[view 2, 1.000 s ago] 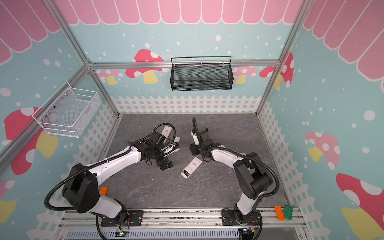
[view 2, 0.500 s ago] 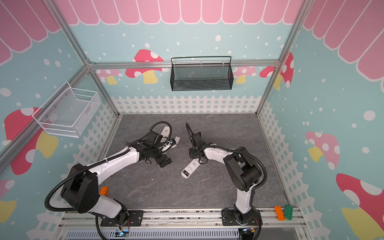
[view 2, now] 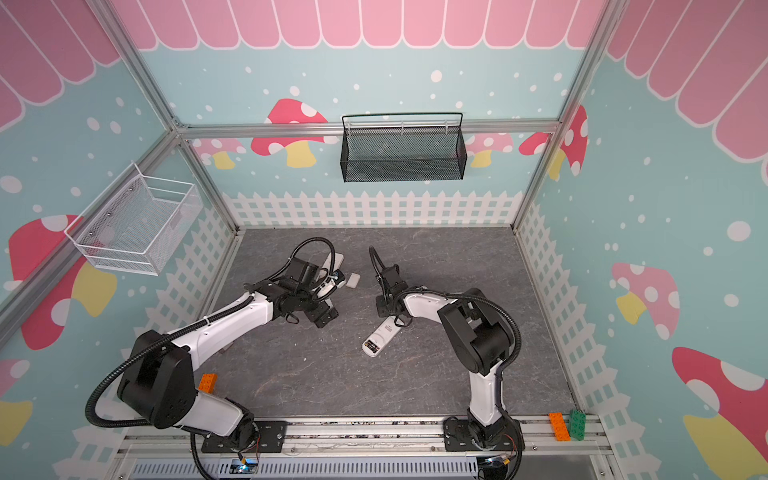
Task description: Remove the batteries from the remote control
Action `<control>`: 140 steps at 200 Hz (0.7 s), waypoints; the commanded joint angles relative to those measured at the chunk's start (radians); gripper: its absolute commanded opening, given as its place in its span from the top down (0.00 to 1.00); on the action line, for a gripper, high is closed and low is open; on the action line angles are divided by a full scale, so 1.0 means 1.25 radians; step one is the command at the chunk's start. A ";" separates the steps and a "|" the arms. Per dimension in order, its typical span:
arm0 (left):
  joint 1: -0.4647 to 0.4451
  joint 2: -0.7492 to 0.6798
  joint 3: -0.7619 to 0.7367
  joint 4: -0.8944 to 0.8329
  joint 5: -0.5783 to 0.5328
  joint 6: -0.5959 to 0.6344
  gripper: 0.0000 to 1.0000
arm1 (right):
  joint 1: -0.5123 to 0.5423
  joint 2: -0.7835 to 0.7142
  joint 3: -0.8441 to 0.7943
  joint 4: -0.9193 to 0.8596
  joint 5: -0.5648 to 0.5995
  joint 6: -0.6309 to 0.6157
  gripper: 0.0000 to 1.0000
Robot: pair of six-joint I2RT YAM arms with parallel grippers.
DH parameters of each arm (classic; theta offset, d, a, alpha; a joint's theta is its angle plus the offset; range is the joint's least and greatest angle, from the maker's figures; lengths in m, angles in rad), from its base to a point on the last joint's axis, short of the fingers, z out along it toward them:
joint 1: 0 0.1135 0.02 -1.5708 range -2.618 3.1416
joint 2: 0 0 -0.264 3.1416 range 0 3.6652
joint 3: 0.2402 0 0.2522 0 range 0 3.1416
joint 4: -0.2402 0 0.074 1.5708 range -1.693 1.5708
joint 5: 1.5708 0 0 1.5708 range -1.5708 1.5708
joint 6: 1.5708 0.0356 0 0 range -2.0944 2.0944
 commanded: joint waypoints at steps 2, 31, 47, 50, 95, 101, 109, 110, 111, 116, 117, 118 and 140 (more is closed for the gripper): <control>0.014 -0.025 -0.011 0.021 -0.003 -0.007 0.01 | 0.014 0.045 0.029 -0.032 -0.014 0.000 0.92; 0.024 -0.031 -0.009 0.021 -0.005 -0.010 0.01 | 0.049 0.089 0.127 -0.037 -0.060 0.001 0.94; 0.050 -0.037 -0.015 0.025 -0.001 -0.002 0.01 | 0.068 0.115 0.169 -0.017 -0.070 0.006 0.94; 0.054 -0.038 -0.015 0.025 0.002 -0.004 0.01 | 0.070 0.122 0.177 -0.016 -0.071 0.007 0.94; 0.073 -0.045 -0.018 0.022 0.028 -0.014 0.01 | 0.088 0.214 0.291 -0.022 -0.059 -0.002 0.92; 0.081 -0.045 -0.021 0.019 0.046 -0.018 0.01 | 0.087 0.225 0.303 -0.022 -0.055 -0.007 0.91; 0.084 -0.045 -0.023 0.014 0.065 -0.022 0.00 | 0.087 0.238 0.318 -0.026 -0.053 -0.013 0.90; 0.084 -0.045 -0.023 0.014 0.067 -0.022 0.01 | 0.087 0.240 0.321 -0.027 -0.054 -0.014 0.90; 0.084 -0.045 -0.024 0.013 0.069 -0.021 0.01 | 0.087 0.242 0.324 -0.028 -0.054 -0.015 0.90; 0.083 -0.047 -0.025 0.008 0.076 -0.017 0.01 | 0.088 0.247 0.334 -0.035 -0.057 -0.019 0.89; 0.082 -0.047 -0.026 0.007 0.079 -0.016 0.00 | 0.087 0.249 0.335 -0.035 -0.056 -0.021 0.89; 0.081 -0.048 -0.026 0.005 0.081 -0.015 0.00 | 0.087 0.250 0.337 -0.036 -0.056 -0.021 0.88; 0.072 -0.062 -0.037 -0.019 0.148 0.008 0.01 | 0.085 0.248 0.353 -0.034 -0.047 -0.031 0.76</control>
